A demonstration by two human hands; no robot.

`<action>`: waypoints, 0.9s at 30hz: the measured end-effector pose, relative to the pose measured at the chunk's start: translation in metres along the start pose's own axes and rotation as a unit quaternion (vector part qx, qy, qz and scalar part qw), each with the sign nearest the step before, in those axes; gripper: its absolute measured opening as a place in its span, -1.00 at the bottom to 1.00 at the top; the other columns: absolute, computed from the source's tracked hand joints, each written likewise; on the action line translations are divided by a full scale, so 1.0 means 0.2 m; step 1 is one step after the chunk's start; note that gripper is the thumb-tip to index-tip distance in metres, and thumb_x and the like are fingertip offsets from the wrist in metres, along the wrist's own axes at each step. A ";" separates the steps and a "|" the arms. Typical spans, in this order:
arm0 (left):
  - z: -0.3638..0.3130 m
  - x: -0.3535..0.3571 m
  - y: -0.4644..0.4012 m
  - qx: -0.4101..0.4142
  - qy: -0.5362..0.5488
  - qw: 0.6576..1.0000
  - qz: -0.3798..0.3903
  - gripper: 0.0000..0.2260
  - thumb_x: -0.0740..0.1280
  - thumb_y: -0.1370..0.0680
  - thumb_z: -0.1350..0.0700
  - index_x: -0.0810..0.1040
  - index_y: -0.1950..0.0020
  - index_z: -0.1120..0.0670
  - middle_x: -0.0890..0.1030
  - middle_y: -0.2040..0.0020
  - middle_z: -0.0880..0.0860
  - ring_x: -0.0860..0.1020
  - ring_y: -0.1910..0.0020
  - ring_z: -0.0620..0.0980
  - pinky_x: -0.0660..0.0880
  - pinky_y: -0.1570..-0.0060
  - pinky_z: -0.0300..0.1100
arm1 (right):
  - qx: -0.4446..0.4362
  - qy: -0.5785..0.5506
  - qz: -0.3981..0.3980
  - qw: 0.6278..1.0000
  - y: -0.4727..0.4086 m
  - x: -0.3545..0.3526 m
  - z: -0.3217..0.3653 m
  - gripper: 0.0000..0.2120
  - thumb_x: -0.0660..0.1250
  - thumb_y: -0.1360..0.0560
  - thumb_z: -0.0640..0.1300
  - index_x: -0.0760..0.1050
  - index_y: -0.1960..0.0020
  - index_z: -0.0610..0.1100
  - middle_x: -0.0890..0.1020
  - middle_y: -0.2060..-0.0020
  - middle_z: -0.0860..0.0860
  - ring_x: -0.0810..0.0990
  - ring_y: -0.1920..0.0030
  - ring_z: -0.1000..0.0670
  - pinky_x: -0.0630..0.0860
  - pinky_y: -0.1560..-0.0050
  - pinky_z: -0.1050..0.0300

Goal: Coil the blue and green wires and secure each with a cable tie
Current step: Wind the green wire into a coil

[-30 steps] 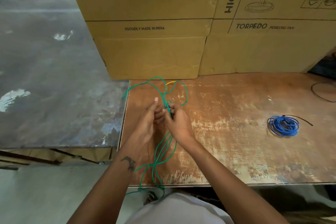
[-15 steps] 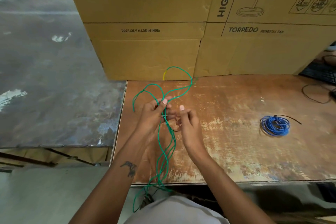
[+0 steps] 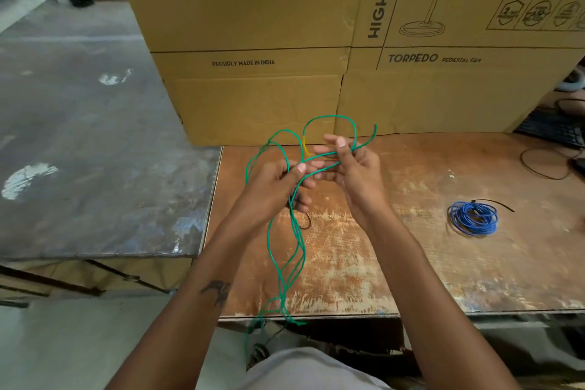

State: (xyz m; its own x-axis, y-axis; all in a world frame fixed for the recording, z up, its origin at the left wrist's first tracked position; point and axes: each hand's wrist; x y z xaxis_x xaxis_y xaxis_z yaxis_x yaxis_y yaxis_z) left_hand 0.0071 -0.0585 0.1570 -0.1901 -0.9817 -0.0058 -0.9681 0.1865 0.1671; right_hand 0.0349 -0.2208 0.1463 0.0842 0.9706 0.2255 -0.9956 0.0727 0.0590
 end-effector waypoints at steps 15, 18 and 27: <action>-0.15 0.21 -0.22 -0.003 -0.013 0.999 0.045 -0.79 0.29 -0.70 0.21 0.56 -0.28 0.28 0.57 0.11 0.02 0.60 0.46 -0.17 0.59 0.43 -0.25 | -0.056 -0.016 -0.093 0.994 -0.05 -0.30 0.28 -0.67 0.18 -0.78 0.00 0.65 -0.12 -0.15 0.74 0.30 0.00 0.70 0.43 0.04 0.56 0.48 0.23; -0.15 0.36 -0.21 0.032 -0.010 0.998 0.059 -0.85 0.26 -0.71 0.19 0.56 -0.21 0.21 0.56 0.12 0.01 0.61 0.47 -0.15 0.60 0.44 -0.22 | -0.077 0.040 -0.093 0.992 -0.07 -0.33 0.33 -0.75 0.21 -0.77 -0.02 0.55 -0.21 -0.18 0.69 0.36 0.03 0.51 0.63 0.10 0.28 0.64 0.29; 0.00 0.54 -0.41 -0.072 -0.155 0.980 0.102 -0.90 0.31 -0.69 0.17 0.52 0.02 0.07 0.54 0.21 0.00 0.54 0.34 -0.07 0.47 0.36 -0.29 | -0.035 0.144 -0.146 0.978 -0.07 -0.41 0.22 -0.76 0.42 -0.67 -0.02 0.51 0.05 -0.15 0.63 0.32 0.00 0.36 0.65 0.20 0.22 0.64 0.35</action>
State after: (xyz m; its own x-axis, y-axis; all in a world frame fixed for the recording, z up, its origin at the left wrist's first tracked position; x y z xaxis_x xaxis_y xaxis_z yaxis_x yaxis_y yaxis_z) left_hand 0.0664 -0.1789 0.1429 -0.4402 -0.8615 -0.2531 -0.8756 0.3493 0.3337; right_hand 0.0429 -0.3107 0.1704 0.3602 0.9298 -0.0758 -0.9321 0.3620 0.0106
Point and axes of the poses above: each hand's wrist, its own y-axis away from the middle knuckle, its own x-axis out of the palm, z = x × y
